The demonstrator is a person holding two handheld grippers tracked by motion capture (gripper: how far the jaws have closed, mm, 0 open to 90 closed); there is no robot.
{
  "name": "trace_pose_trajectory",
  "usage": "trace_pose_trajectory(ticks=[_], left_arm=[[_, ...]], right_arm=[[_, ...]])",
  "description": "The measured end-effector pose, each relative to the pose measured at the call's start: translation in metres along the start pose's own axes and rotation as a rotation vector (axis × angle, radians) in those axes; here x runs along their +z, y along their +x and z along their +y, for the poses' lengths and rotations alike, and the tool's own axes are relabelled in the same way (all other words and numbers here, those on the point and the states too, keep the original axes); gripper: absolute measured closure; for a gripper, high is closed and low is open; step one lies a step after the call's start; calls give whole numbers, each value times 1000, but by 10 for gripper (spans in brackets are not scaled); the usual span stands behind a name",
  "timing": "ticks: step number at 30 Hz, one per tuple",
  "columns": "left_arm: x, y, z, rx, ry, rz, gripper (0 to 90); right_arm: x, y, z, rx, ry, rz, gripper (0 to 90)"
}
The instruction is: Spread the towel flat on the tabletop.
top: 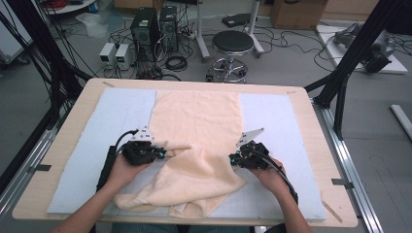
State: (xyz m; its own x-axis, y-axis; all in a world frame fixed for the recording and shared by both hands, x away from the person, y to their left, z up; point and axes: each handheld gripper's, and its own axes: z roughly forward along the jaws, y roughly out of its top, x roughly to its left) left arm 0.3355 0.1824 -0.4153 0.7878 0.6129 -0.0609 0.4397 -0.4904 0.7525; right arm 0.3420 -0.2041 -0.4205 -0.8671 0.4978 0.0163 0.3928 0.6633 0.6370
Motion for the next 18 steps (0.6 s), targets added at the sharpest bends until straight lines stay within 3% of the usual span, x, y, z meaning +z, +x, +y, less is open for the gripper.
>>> trace_pose_trajectory(ticks=[4,7,9,11,13,15,18], left_arm=[[-22,15,-4,-23,-24,4,849],[-27,21,-3,-11,-19,3,851],[-25,26,-1,-2,-7,37,854],[-18,33,-2,-43,12,71,887],[-14,39,-5,-79,29,60,830],[-16,38,-5,-80,11,46,784],[-28,28,-3,-38,-31,39,756]], right_arm=[[-5,-4,-2,16,-20,-25,861],[-4,-6,-1,14,-32,-29,862],[-3,-8,-1,24,-36,-35,863],[-1,-11,-2,36,-27,-45,862],[0,-14,-3,49,-27,-49,862],[-1,-16,-4,47,-41,-47,856],[-6,-15,-4,39,-55,-60,827]])
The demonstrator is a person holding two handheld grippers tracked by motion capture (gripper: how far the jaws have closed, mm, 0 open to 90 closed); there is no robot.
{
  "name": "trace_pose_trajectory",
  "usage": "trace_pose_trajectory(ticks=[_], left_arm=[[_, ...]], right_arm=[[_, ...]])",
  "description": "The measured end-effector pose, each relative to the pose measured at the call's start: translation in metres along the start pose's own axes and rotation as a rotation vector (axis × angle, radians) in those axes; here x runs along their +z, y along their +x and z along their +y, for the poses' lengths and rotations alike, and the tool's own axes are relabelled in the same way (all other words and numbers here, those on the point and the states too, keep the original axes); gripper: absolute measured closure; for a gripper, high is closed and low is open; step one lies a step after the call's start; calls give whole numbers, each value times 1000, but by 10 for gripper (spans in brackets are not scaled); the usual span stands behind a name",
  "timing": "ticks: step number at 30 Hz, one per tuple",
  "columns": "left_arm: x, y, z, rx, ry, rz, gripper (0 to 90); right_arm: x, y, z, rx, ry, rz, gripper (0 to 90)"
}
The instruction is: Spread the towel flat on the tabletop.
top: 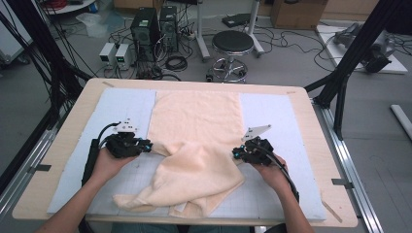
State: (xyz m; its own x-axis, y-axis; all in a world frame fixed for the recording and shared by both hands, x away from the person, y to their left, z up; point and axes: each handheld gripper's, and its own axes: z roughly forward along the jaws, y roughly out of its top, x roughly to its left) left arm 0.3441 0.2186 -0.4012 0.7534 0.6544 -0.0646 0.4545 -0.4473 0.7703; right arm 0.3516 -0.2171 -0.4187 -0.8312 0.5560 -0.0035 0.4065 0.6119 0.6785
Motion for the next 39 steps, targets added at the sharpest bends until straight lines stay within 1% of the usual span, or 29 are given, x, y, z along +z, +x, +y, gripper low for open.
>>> trace_pose_trajectory(ticks=[1,2,4,5,6,7,9,10,11,14,15,16,19,20,21,23,24,25,28,30,31,33,34,35,36,39], left_arm=[[-3,-2,1,8,-10,-2,752],[-6,-5,1,14,-22,-7,750],[-9,-9,2,22,-38,-34,746],[-8,-12,2,31,-38,-44,746],[-5,-15,3,48,-20,-59,752],[-2,-17,3,57,-13,-64,779],[5,-20,2,77,12,-76,813],[10,-21,2,75,21,-87,835],[14,-22,1,76,29,-99,852],[28,-26,2,88,57,-113,868],[32,-27,2,92,61,-116,868],[36,-28,3,93,62,-116,866],[46,-30,4,73,53,-103,833],[50,-30,5,72,55,-100,817],[52,-31,5,64,56,-95,794],[58,-32,6,56,58,-83,755],[59,-32,7,61,61,-74,740],[61,-33,7,57,54,-71,722],[65,-39,8,75,60,-30,691],[67,-44,9,96,67,5,697],[68,-45,10,101,72,16,717],[69,-49,11,119,78,50,752],[69,-49,12,124,79,58,779],[69,-49,12,127,80,55,803],[69,-48,12,112,80,52,825],[63,-45,13,96,84,29,859]], right_arm=[[-3,1,0,5,-17,-10,766],[-6,1,0,11,-21,-17,748],[-12,1,0,15,-44,-4,746],[-16,3,-1,14,-51,-9,742],[-20,4,-1,8,-64,-4,742],[-26,6,0,15,-86,11,742],[-30,10,0,3,-105,23,742],[-31,14,1,-4,-106,37,742],[-31,17,2,-15,-102,51,740],[-24,27,4,-53,-57,63,740],[-20,29,5,-65,-33,61,738],[-17,30,5,-78,-21,59,735],[-8,29,6,-71,-4,61,716],[-6,28,7,-70,0,62,705],[-3,27,7,-67,4,68,696],[1,27,6,-66,11,64,683],[3,26,6,-63,16,66,678],[5,26,6,-60,24,67,670],[9,24,5,-59,33,66,653],[12,24,5,-64,41,62,648],[13,25,5,-58,46,57,647],[15,26,5,-67,50,49,649],[16,26,5,-75,50,44,650],[17,26,5,-76,50,41,650],[17,26,5,-73,49,43,651],[16,25,4,-63,49,49,650]])
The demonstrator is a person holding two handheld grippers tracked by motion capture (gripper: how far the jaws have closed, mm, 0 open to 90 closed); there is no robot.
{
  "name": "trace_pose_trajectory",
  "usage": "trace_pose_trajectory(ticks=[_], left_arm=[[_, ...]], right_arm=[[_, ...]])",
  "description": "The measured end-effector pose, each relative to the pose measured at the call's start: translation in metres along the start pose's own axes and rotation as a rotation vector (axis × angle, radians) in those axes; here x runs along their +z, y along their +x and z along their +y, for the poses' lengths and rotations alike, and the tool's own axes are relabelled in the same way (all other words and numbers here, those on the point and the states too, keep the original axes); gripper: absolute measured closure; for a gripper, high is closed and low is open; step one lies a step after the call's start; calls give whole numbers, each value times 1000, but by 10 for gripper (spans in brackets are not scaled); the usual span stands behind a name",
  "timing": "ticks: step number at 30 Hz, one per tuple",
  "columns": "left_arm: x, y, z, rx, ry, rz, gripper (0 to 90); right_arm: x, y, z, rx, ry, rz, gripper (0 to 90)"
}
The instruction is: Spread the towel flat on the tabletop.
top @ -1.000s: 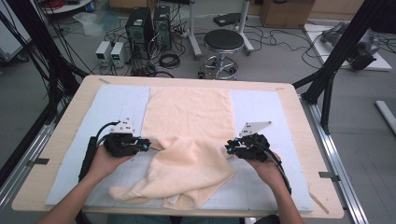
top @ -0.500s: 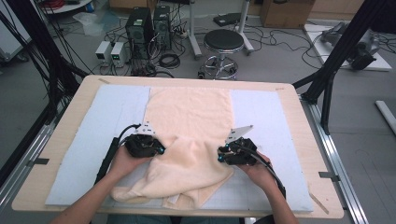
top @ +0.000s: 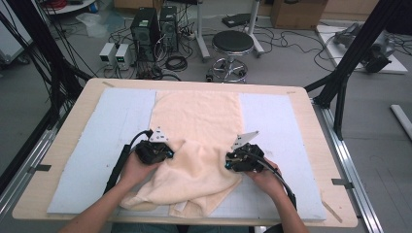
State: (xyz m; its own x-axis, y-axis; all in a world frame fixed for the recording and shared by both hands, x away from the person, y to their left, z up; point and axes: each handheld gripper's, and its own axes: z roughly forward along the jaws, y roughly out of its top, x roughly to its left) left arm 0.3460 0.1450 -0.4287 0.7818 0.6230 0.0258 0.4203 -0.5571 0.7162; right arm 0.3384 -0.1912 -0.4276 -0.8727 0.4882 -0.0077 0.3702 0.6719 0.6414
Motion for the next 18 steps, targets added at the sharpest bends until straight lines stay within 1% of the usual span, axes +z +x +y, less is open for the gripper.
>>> trace_pose_trajectory(ticks=[2,3,4,5,6,7,10,11,12,13,18], left_arm=[[-8,1,-1,-6,-11,-16,863],[-14,2,-3,-2,-22,-25,865],[-21,2,-4,-9,-34,-28,867],[-25,2,-5,-4,-38,-22,871],[-31,5,-7,-5,-42,-32,871],[-37,8,-10,-18,-51,-32,871],[-54,18,-20,-45,-66,-9,871],[-58,21,-23,-63,-72,-10,872],[-63,23,-26,-69,-78,-10,872],[-67,26,-29,-64,-74,-10,872],[-81,32,-38,-66,-80,-11,871]], right_arm=[[0,0,0,-5,-1,-4,650],[0,0,0,-8,0,-6,649],[0,0,0,-3,0,-3,649],[0,0,0,-7,1,-4,649],[0,0,0,-9,0,-5,649],[-1,-1,0,-9,0,-2,649],[-1,-1,0,-10,1,-3,646],[-1,0,0,-9,2,-3,646],[-1,0,0,-11,2,-5,646],[-1,0,0,-11,4,-5,645],[-2,0,0,-8,4,-3,634]])
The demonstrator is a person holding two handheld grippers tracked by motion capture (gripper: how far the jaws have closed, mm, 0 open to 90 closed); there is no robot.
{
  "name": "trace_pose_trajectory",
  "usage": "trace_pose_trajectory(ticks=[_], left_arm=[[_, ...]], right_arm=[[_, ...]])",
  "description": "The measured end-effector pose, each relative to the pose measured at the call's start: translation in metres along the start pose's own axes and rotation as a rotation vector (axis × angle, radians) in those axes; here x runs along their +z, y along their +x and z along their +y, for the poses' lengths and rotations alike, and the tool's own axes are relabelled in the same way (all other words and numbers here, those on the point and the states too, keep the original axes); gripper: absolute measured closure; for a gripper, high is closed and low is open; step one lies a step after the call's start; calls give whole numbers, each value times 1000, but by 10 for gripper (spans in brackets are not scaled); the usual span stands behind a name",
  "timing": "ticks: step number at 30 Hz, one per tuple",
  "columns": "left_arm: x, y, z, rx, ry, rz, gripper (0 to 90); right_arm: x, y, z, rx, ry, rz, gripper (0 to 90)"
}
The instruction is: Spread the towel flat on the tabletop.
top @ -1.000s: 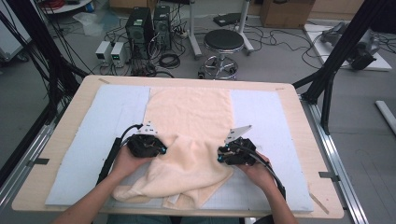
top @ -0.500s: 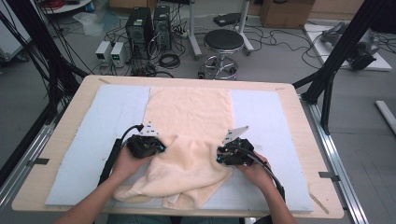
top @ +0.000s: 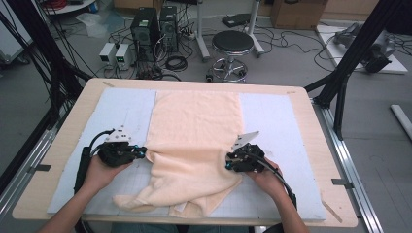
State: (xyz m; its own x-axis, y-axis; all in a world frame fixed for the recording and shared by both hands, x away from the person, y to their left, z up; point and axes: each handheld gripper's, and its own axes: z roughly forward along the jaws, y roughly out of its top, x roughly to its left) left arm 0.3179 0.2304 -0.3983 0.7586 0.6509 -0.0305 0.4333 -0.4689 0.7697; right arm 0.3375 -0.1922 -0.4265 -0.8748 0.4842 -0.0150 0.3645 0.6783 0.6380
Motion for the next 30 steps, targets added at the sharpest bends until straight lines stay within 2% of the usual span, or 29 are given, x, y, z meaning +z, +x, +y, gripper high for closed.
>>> trace_pose_trajectory(ticks=[3,6,10,15,18,21,24,27,29,30], left_arm=[[0,2,-2,-18,6,-6,865],[0,0,-2,-31,-18,-38,787],[1,-11,0,7,-34,-72,744],[20,-22,0,34,19,-134,694],[32,-27,-3,48,65,-141,667],[43,-27,-6,44,104,-155,668],[45,-28,-7,39,108,-158,696],[45,-28,-8,28,103,-163,746],[44,-29,-8,41,97,-159,808],[43,-30,-8,40,96,-154,828]], right_arm=[[0,0,0,-7,2,-4,632],[-3,0,1,0,-1,-1,615],[-18,3,0,-4,-37,-5,613],[-30,6,-5,7,-53,-13,623],[-28,7,-12,7,-32,-11,639],[-22,7,-17,17,-13,-1,641],[-16,8,-14,-4,-12,-5,658],[-8,6,-12,-4,8,0,762],[-7,6,-11,-14,13,-10,841],[-8,5,-11,-18,20,2,852]])
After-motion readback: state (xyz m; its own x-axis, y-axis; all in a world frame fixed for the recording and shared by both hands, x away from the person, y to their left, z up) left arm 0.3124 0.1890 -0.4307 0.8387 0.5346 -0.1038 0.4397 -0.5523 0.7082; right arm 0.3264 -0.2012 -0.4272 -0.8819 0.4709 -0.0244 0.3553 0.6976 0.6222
